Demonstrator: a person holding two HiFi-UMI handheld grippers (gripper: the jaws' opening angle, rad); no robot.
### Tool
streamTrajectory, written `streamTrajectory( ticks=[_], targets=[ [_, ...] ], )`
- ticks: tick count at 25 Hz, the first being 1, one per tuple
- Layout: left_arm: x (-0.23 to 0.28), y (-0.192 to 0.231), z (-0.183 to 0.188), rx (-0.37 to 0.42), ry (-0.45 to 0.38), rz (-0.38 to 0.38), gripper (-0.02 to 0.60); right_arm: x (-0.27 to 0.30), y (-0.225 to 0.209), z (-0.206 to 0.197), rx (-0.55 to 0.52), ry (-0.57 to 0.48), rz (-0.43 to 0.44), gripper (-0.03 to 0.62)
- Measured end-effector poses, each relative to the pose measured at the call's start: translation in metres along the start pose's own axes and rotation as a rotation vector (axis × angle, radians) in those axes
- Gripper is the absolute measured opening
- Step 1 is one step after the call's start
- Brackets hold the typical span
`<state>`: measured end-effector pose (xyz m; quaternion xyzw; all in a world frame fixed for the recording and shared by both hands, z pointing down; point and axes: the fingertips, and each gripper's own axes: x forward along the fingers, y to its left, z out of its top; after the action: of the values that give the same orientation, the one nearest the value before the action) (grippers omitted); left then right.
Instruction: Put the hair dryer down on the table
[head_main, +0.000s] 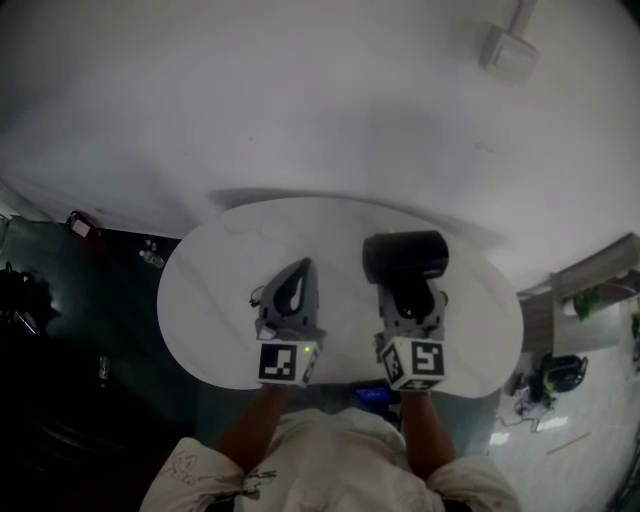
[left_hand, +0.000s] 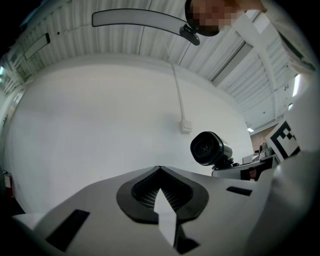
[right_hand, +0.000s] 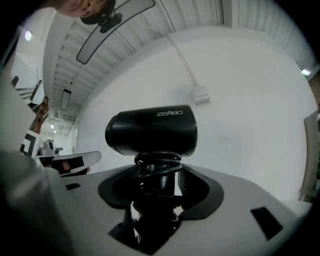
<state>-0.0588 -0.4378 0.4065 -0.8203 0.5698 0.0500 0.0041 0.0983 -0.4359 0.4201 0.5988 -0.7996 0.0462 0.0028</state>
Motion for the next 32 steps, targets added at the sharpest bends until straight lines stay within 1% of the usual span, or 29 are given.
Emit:
streamTrajectory(
  ticks=[4, 7, 14, 18, 24, 27, 29, 32],
  targets=[
    [0.001, -0.002, -0.002, 0.016, 0.006, 0.037, -0.002, 0.010, -0.007, -0.009, -0.002, 0.029, 0.021, 0.239],
    [-0.002, -0.004, -0.001, 0.030, 0.003, 0.052, -0.002, 0.020, -0.013, -0.031, -0.006, 0.081, 0.026, 0.239],
    [-0.012, 0.001, -0.002, 0.038, 0.014, 0.108, -0.002, 0.047, -0.020, -0.098, 0.022, 0.259, 0.049, 0.239],
    [-0.018, 0.008, -0.005, 0.041, 0.025, 0.130, -0.002, 0.060, -0.015, -0.136, 0.038, 0.376, 0.057, 0.239],
    [-0.023, 0.016, -0.010, 0.050, 0.044, 0.143, -0.002, 0.077, -0.011, -0.195, -0.006, 0.516, 0.060, 0.239],
    [-0.022, 0.023, -0.010, 0.054, 0.050, 0.157, -0.002, 0.082, -0.010, -0.225, -0.008, 0.597, 0.071, 0.239],
    [-0.024, 0.026, -0.010, 0.056, 0.054, 0.166, -0.002, 0.079, -0.006, -0.239, 0.001, 0.662, 0.074, 0.239],
    [-0.025, 0.029, -0.011, 0.059, 0.053, 0.172, -0.002, 0.079, -0.009, -0.254, -0.016, 0.727, 0.059, 0.239]
  ],
)
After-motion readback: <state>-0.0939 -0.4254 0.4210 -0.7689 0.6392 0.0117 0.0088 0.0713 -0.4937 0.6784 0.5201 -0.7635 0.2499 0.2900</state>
